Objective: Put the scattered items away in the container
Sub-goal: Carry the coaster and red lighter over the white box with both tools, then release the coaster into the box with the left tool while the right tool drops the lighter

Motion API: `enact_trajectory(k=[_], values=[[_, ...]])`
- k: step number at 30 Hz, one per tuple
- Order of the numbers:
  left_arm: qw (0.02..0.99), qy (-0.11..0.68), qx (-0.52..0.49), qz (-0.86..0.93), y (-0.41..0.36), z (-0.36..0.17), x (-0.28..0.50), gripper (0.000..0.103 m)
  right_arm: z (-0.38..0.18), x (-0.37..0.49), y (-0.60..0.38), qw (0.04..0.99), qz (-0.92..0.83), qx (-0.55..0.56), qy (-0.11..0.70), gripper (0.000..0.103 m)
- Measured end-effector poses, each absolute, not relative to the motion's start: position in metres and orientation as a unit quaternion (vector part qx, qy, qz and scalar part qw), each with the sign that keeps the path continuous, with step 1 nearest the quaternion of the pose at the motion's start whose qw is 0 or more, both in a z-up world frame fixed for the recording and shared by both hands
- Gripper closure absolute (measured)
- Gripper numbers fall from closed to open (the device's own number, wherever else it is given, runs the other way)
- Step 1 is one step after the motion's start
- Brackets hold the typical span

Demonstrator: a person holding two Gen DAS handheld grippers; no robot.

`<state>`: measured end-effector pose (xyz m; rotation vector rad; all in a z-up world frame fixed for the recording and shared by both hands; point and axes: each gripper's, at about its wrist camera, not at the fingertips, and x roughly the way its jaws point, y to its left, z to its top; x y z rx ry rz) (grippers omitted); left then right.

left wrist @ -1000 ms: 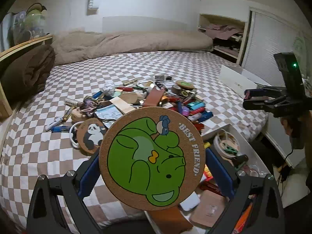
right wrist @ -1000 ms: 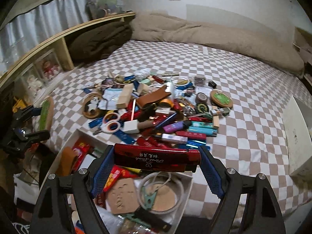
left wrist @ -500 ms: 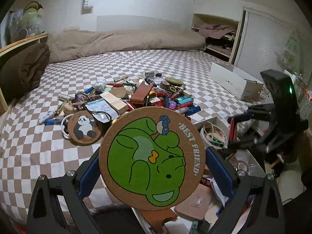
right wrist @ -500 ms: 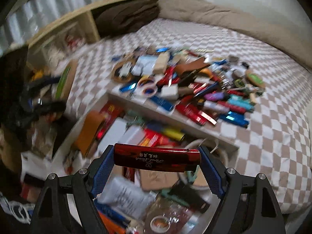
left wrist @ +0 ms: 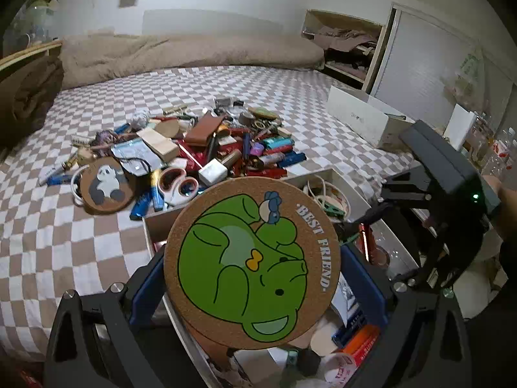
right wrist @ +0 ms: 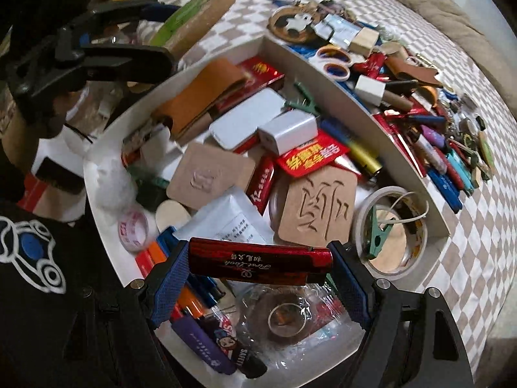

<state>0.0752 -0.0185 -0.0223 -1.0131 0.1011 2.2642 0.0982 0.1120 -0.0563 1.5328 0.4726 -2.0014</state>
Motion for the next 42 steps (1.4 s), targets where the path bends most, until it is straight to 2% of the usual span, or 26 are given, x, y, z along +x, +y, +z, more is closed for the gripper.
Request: enact_trajectory(k=[5,7,8,14,24,28,38,42], values=[[0.325,0.048,-0.404,0.854,-0.015,-0.032,0.08,0.003,-0.065,0.093,0.116,0.293,-0.74,0.584,0.159,0.018],[0.324,0.056,-0.412,0.85,-0.013,-0.037,0.081,0.003,-0.064,0.093,0.119,0.294,-0.742,0.583,0.15,0.007],[0.323,0.063,-0.416,0.848,-0.012,-0.039,0.081,0.003,-0.063,0.094,0.12,0.294,-0.744,0.581,0.149,0.005],[0.312,0.114,-0.443,0.833,0.0,-0.055,0.081,0.003,-0.058,0.102,0.128,0.296,-0.752,0.574,0.134,0.005],[0.301,0.26,-0.485,0.779,0.036,-0.089,0.084,0.003,-0.053,0.098,0.141,0.279,-0.767,0.567,0.106,0.004],[0.315,0.285,-0.495,0.758,0.048,-0.099,0.086,0.003,-0.053,0.101,0.145,0.277,-0.771,0.566,0.096,0.004],[0.361,0.262,-0.524,0.725,0.062,-0.103,0.093,0.003,-0.061,0.097,0.15,0.279,-0.774,0.562,0.081,0.004],[0.368,0.214,-0.542,0.724,0.054,-0.096,0.088,0.003,-0.061,0.098,0.15,0.279,-0.775,0.561,0.081,0.005]])
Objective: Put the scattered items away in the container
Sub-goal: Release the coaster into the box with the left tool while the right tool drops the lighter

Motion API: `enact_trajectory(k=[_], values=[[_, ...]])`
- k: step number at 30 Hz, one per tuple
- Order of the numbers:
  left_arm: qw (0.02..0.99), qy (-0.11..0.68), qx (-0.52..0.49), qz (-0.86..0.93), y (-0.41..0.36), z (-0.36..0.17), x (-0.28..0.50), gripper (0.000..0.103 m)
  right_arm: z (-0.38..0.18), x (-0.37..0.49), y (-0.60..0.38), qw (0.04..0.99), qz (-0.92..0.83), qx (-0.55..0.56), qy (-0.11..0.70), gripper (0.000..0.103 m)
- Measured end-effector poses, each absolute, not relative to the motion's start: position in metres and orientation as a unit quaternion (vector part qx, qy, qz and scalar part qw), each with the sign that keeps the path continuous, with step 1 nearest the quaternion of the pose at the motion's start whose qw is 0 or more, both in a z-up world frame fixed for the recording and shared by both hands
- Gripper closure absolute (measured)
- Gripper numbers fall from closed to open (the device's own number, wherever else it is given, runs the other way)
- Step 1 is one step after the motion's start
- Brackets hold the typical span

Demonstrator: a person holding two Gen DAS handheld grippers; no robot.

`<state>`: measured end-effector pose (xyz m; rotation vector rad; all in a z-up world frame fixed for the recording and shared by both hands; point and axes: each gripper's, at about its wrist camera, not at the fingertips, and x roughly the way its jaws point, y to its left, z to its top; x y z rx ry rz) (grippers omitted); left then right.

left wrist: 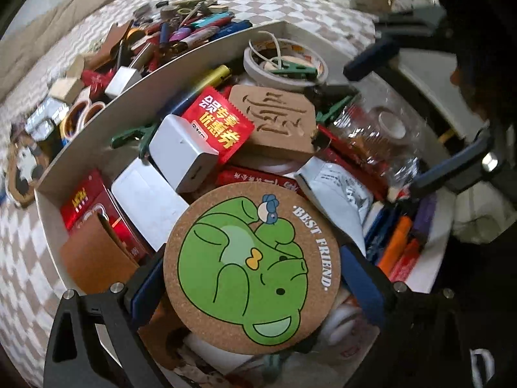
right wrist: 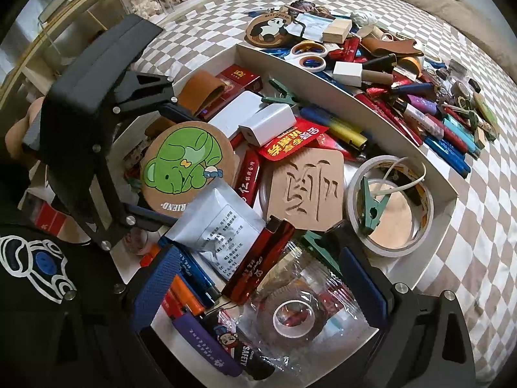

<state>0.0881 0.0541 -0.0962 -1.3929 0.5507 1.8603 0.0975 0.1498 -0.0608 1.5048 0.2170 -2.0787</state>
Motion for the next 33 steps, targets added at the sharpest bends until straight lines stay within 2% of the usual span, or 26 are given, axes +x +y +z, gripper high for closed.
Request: enact_trajectory(k=[4,12,20,27,33], values=[[0.376,0.175,-0.537,0.734,0.042,-0.081,0.087,0.003,-0.063,0.096,0.15,0.281,-0.774,0.563,0.073,0.004],[0.358,0.168,-0.519,0.758,0.034,-0.068,0.083,0.003,-0.063,0.092,0.144,0.281,-0.776,0.561,0.069,0.004],[0.31,0.226,-0.514,0.767,0.012,-0.075,0.08,0.003,-0.063,0.091,0.142,0.277,-0.776,0.562,0.071,0.004],[0.312,0.29,-0.503,0.752,0.001,-0.078,0.098,0.003,-0.064,0.09,0.144,0.278,-0.775,0.562,0.071,0.004],[0.289,0.313,-0.496,0.757,0.005,-0.089,0.091,0.002,-0.063,0.091,0.141,0.283,-0.776,0.559,0.074,0.004]])
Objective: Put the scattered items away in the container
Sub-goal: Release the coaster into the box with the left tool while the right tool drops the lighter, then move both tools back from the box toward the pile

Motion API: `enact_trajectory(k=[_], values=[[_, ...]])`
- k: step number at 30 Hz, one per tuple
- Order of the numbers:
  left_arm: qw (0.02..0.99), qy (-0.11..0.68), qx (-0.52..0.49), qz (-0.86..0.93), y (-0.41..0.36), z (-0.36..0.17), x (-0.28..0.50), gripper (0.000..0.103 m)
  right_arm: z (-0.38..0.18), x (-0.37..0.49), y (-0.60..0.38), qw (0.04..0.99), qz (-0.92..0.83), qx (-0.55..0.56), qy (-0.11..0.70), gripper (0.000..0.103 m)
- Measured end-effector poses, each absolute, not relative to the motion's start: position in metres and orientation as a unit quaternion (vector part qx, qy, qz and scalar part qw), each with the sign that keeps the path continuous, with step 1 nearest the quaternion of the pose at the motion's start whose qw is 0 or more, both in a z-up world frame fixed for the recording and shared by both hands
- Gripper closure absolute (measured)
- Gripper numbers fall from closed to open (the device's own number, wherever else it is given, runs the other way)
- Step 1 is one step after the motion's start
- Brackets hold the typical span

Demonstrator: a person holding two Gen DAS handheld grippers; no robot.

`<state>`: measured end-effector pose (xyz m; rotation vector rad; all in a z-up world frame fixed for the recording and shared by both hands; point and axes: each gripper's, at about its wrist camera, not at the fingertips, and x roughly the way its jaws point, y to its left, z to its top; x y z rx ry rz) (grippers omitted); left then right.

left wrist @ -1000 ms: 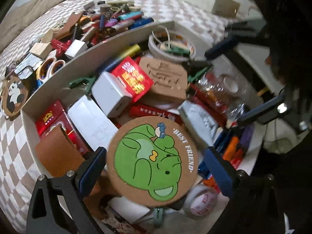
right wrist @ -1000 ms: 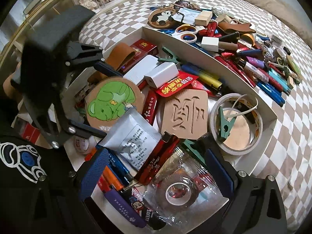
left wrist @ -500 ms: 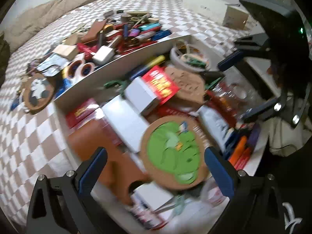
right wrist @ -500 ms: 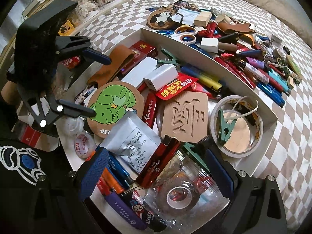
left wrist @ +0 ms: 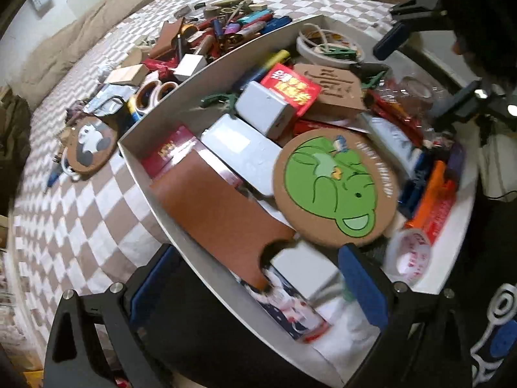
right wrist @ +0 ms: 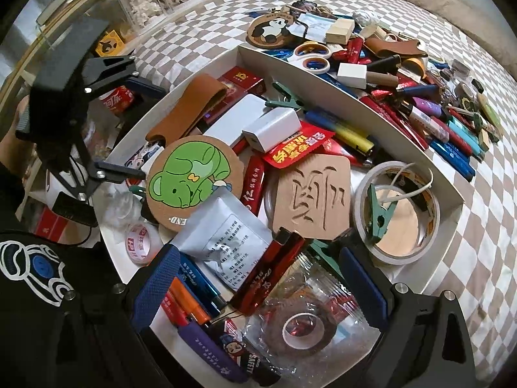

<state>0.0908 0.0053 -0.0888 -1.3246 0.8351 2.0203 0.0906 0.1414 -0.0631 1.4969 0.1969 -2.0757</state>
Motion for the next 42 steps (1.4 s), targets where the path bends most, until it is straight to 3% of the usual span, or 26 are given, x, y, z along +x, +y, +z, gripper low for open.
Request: enact_trajectory(k=[12,30,42], values=[[0.268,0.286,-0.495,0.775,0.008,-0.093,0.07,0.0,-0.061,0.091,0.143,0.28,-0.776,0.56,0.072,0.004],[0.319,0.137,-0.487,0.802,-0.002,-0.061,0.066,0.0,-0.052,0.093,0.148,0.272,-0.792,0.544,0.053,0.004],[0.305,0.098,-0.456,0.83,0.004,-0.05,0.067,0.0,-0.03,0.101,0.157,0.207,-0.857,0.472,0.02,0.0]])
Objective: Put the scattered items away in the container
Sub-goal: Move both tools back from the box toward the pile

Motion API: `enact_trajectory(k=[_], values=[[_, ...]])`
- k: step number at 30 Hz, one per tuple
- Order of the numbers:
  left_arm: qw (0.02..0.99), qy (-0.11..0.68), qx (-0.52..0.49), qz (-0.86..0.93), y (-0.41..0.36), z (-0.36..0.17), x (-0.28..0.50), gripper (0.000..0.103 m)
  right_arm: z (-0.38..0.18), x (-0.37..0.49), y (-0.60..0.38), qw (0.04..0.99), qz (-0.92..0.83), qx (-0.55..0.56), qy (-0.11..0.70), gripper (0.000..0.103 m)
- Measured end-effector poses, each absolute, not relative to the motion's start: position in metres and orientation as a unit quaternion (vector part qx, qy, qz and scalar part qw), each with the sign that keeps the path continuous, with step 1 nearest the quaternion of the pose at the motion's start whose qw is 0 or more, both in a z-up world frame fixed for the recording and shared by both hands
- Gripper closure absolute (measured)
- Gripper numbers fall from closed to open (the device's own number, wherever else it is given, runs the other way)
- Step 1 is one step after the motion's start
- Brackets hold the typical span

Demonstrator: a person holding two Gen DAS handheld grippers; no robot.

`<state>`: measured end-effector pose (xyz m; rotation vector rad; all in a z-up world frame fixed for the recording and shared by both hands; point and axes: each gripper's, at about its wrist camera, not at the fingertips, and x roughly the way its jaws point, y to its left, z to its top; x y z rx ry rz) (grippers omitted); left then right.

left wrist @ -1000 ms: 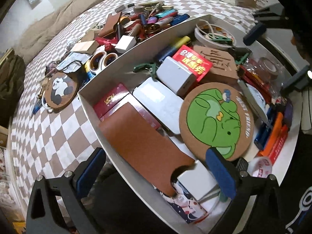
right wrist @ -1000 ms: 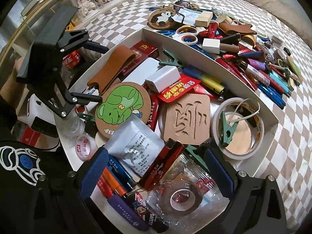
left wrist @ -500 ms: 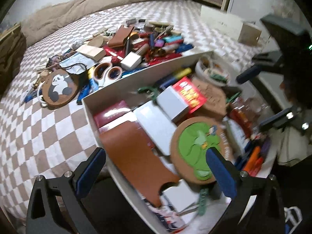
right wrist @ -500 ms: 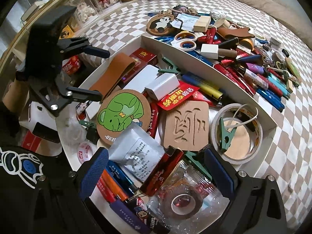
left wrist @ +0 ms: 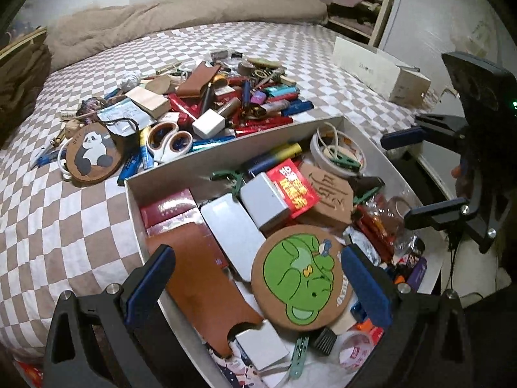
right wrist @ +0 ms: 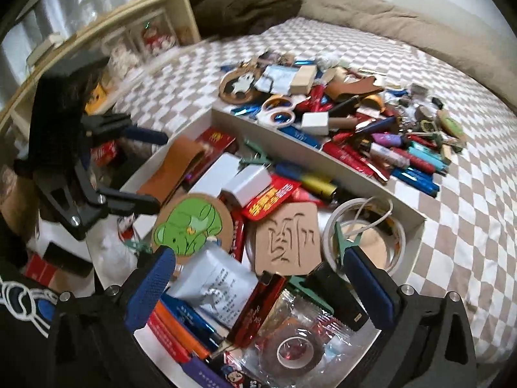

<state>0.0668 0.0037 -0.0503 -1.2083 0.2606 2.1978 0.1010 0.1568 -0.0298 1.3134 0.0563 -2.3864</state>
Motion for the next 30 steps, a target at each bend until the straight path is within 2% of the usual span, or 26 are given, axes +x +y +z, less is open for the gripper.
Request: enact_trajectory(k=[30], values=[[0.261,0.042,-0.388,0.883,-0.004,-0.018,0.037,0.0,-0.017,0.078,0.182,0.118,-0.91,0.396,-0.036,0.0]])
